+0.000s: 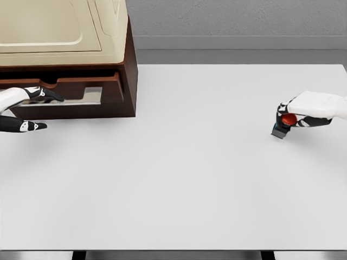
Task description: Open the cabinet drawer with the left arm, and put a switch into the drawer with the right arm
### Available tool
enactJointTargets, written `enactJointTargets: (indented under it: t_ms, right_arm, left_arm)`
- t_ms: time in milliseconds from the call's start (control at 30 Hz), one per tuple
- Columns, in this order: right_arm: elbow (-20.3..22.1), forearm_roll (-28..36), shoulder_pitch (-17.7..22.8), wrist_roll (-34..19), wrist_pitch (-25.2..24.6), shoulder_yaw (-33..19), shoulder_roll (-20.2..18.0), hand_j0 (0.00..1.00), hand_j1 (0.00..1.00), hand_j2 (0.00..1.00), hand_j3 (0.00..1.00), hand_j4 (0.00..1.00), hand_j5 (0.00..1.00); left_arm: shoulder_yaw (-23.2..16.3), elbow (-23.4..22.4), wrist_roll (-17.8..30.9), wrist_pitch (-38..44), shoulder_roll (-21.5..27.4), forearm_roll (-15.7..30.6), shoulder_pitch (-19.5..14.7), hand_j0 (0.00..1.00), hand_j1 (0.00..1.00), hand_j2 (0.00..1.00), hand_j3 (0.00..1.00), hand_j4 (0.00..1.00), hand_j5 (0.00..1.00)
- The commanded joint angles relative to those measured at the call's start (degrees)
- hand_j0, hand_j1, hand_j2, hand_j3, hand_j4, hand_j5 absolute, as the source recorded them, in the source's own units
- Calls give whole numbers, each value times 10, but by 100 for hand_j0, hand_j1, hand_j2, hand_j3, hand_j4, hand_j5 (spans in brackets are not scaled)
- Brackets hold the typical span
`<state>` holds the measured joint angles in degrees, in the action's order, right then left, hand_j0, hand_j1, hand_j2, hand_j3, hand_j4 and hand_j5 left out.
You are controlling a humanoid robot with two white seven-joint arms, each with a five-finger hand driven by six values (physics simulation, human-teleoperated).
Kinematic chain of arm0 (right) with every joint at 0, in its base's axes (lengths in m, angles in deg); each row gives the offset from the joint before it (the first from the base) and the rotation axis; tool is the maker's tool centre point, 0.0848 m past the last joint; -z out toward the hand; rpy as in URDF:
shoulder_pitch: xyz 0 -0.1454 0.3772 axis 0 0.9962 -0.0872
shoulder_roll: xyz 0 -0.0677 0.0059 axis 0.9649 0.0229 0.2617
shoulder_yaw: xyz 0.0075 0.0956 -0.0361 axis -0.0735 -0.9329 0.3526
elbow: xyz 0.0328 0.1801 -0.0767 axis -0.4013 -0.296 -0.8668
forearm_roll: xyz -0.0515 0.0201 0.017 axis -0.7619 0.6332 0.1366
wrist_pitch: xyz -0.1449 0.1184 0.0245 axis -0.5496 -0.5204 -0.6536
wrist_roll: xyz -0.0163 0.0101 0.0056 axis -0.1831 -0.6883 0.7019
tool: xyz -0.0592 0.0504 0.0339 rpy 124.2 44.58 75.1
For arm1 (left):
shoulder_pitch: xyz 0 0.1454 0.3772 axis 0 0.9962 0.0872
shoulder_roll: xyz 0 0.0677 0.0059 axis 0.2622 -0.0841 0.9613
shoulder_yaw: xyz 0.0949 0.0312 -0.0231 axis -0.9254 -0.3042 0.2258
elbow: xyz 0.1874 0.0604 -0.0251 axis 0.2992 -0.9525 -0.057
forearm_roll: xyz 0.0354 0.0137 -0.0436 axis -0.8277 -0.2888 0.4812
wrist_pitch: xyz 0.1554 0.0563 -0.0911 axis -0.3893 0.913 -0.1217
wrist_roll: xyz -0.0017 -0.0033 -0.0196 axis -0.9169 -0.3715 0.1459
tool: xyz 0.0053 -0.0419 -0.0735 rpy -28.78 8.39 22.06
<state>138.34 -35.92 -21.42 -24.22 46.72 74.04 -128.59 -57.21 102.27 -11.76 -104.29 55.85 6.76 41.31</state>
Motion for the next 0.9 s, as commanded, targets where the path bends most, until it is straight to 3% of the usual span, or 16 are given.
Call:
enactJointTargets:
  t_ms: [0,233,867]
  right_arm:
    - [13,14,0,0,-2,-1,0,43,43,43,43,43,43]
    - [15,48,-17,0,-2,-1,1,43,43,43,43,43,43]
    - [24,75,-54,0,-2,-2,68,43,43,43,43,43,43]
  left_arm:
    - [-3,7,2,-2,2,-1,0,76,76,76,76,76,76]
    - [-2,12,-1,-2,8,-1,9,76,76,76,76,76,76]
    - [5,36,-4,-2,27,11,39,76,76,76,76,76,76]
